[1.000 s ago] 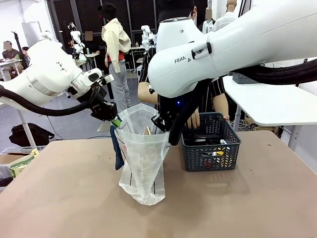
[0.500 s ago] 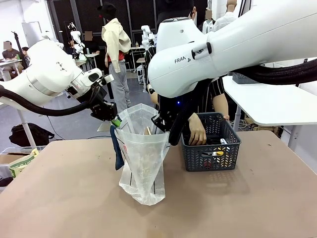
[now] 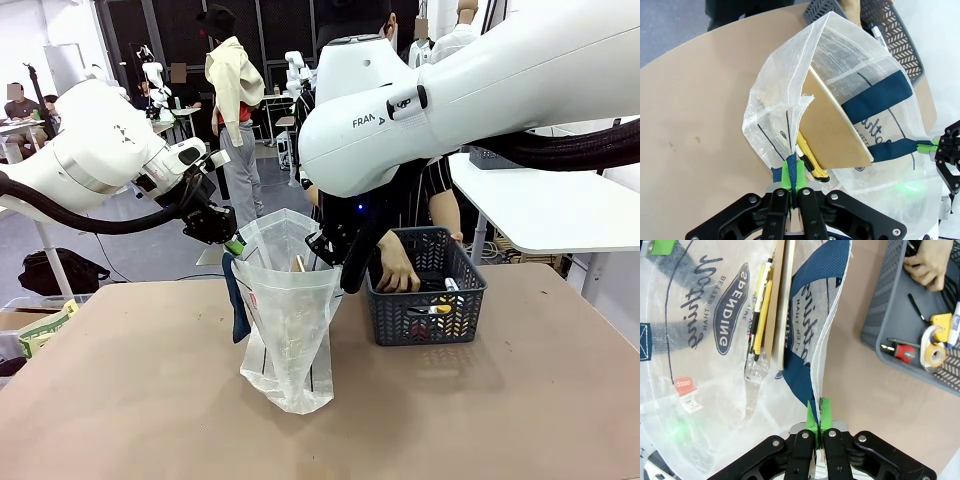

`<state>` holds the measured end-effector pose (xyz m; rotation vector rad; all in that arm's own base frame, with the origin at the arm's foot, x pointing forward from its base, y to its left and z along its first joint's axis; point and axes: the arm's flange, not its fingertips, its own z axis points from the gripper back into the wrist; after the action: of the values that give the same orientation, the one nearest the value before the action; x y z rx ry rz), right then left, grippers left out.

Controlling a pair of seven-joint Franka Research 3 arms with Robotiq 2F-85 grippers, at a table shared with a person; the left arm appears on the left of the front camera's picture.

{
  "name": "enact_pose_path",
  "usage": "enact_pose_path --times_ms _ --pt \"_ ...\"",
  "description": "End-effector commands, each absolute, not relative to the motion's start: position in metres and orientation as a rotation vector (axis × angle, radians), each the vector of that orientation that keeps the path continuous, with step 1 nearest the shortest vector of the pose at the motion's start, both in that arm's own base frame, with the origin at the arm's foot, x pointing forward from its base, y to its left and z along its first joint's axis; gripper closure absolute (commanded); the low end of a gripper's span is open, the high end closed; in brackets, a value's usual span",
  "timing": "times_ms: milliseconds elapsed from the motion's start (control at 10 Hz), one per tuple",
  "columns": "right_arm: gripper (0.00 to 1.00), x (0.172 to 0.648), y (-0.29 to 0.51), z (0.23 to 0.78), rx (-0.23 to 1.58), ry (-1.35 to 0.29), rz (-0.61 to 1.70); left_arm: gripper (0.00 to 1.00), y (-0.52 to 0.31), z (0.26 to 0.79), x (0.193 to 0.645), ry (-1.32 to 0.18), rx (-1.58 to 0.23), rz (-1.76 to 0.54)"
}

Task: Transfer purchased items from the store into the shopping bag.
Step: Move the Reusable shopping bag to the right side of the table.

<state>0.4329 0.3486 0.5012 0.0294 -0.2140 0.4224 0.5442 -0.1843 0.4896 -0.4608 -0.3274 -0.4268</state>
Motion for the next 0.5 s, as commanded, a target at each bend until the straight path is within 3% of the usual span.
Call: enact_pose_path --times_ms 0,400 --pt "1.00 0.4297 0.3453 0.5002 0.026 -0.212 0.416 1.00 -0.1822 0.4901 0.5450 -0.330 -0.459 -0.425" --pt "1.00 0.4297 0.3453 0.5002 0.026 -0.212 0.416 1.00 -0.1822 0.4901 0.5450 -0.330 -0.459 -0.425"
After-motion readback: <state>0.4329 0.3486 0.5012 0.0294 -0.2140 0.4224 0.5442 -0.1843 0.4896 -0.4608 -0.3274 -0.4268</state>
